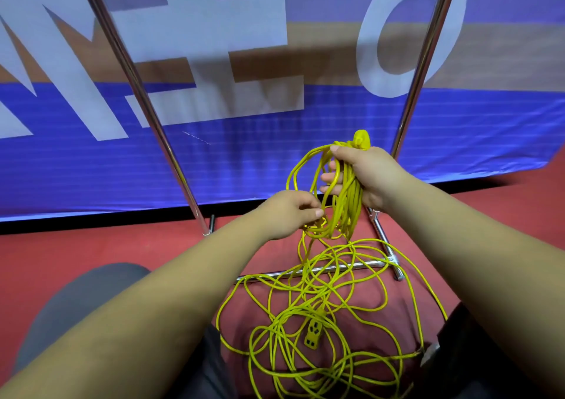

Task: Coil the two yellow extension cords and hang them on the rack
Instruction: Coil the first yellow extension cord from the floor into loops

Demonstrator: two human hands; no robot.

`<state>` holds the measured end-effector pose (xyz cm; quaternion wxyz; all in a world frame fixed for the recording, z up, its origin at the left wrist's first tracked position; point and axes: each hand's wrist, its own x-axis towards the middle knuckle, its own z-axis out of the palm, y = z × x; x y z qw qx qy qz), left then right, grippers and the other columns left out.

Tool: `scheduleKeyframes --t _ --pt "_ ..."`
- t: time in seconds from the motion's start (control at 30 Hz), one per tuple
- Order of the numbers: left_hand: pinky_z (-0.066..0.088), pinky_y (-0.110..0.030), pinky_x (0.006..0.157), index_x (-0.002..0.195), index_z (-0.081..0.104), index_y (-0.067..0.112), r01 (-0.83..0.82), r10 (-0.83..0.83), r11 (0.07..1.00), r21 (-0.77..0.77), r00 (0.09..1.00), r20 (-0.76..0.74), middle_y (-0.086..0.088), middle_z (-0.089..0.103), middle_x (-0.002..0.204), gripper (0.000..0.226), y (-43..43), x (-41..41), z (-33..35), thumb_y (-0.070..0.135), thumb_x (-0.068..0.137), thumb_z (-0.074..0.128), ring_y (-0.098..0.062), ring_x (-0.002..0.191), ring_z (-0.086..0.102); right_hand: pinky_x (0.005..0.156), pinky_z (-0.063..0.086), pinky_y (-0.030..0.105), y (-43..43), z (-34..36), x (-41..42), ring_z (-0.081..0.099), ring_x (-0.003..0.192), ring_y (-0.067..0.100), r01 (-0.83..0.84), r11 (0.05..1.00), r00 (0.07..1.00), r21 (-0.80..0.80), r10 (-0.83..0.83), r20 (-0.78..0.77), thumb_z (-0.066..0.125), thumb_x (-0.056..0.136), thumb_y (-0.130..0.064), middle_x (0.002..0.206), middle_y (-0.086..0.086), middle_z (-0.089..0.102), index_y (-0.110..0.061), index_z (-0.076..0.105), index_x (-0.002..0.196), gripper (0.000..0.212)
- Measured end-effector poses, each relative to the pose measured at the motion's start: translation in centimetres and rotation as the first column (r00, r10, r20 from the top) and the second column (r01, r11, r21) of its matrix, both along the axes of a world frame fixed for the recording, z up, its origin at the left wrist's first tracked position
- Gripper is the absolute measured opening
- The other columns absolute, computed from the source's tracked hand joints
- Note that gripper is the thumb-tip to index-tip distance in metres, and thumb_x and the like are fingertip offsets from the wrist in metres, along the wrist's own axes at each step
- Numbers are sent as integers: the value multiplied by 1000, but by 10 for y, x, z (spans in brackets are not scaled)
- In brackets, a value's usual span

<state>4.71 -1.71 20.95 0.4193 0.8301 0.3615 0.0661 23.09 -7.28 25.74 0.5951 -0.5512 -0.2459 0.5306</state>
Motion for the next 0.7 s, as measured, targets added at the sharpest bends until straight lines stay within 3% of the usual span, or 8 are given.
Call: scheduleKeyframes --t 0.13,0.3,0.37,0.47,0.53,0.7 --pt "59 -55 91 87 68 15 -57 92 982 -180 977 191 -15 73 86 18 0 3 12 16 104 61 -26 84 73 77 67 46 2 1 3 80 97 36 13 999 1000 51 -12 -1 64 106 -28 100 17 77 -2 65 123 30" --pt "59 -41 80 95 68 4 -149 237 948 -280 920 311 -23 75 95 21 0 10 33 22 104 62 -23 84 74 88 63 49 2 4 7 80 102 28 -9 999 997 53 5 81 62 105 -43 104 11 81 -7 67 116 38" --pt "59 -41 78 94 70 2 -151 226 956 -250 925 304 -16 74 85 24 -2 12 35 24 102 65 -21 79 74 90 63 50 1 3 5 79 104 31 -33 998 998 59 30 51 68 103 -41 113 17 79 -8 66 113 34" --pt "57 -34 68 85 71 8 -153 226 956 -251 929 292 -7 72 77 23 -9 19 36 26 99 69 -18 73 71 78 65 46 -1 1 -2 79 95 32 -47 997 998 55 45 32 71 102 -23 106 17 80 -6 68 109 19" --pt "54 -30 63 85 72 8 -180 249 948 -263 933 260 -8 73 78 24 -13 25 36 28 97 71 -17 71 69 69 64 44 -2 -1 -5 77 88 32 -22 999 999 41 21 34 70 101 -13 96 15 79 -3 69 106 11" --pt "57 -32 66 95 73 9 -195 254 915 -354 959 128 -12 79 92 32 -11 22 41 41 94 74 -19 76 72 65 65 41 -2 3 -2 80 87 30 51 998 996 45 -54 70 68 101 -11 81 10 78 -4 70 105 8"
